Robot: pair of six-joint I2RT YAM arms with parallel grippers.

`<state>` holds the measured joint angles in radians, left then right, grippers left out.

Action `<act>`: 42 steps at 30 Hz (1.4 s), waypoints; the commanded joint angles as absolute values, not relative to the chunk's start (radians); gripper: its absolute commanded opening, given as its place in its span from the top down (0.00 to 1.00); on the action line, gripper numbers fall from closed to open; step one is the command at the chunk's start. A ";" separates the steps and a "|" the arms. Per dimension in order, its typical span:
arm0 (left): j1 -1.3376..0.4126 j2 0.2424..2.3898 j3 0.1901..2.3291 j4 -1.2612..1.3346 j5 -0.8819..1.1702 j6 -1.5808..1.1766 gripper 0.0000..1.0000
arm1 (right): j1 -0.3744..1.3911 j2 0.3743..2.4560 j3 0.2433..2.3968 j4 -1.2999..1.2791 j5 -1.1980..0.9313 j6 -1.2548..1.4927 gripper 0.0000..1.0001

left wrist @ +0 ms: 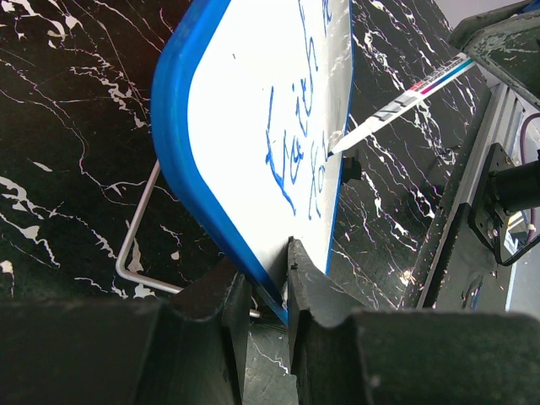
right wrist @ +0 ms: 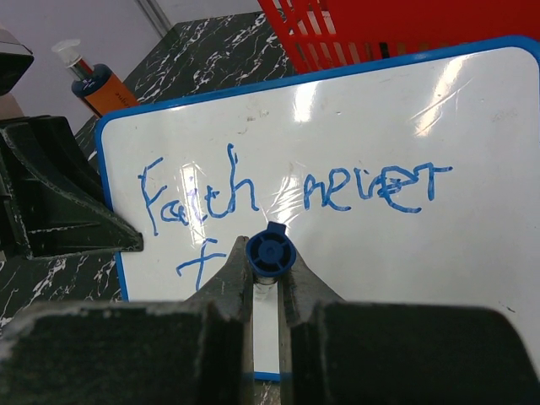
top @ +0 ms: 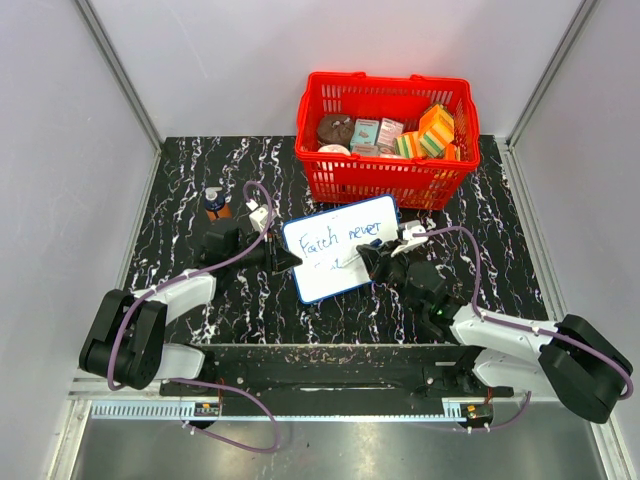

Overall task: Write a sentence on the whiteboard
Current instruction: Write with the whiteboard marker on the whiteboard.

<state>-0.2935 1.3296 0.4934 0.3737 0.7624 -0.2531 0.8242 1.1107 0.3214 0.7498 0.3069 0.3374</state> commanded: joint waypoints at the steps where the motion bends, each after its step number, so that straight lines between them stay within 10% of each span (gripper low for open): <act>1: -0.288 1.318 0.505 0.371 0.649 -0.109 1.00 | 0.816 1.115 0.367 0.755 0.365 0.299 1.00; 42: -0.288 1.321 0.503 0.374 0.652 -0.110 1.00 | 0.818 1.039 0.416 0.761 0.365 0.256 1.00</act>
<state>-0.2935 1.3281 0.4934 0.3714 0.7624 -0.2512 0.8234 1.0988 0.4152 0.7708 0.3294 0.2798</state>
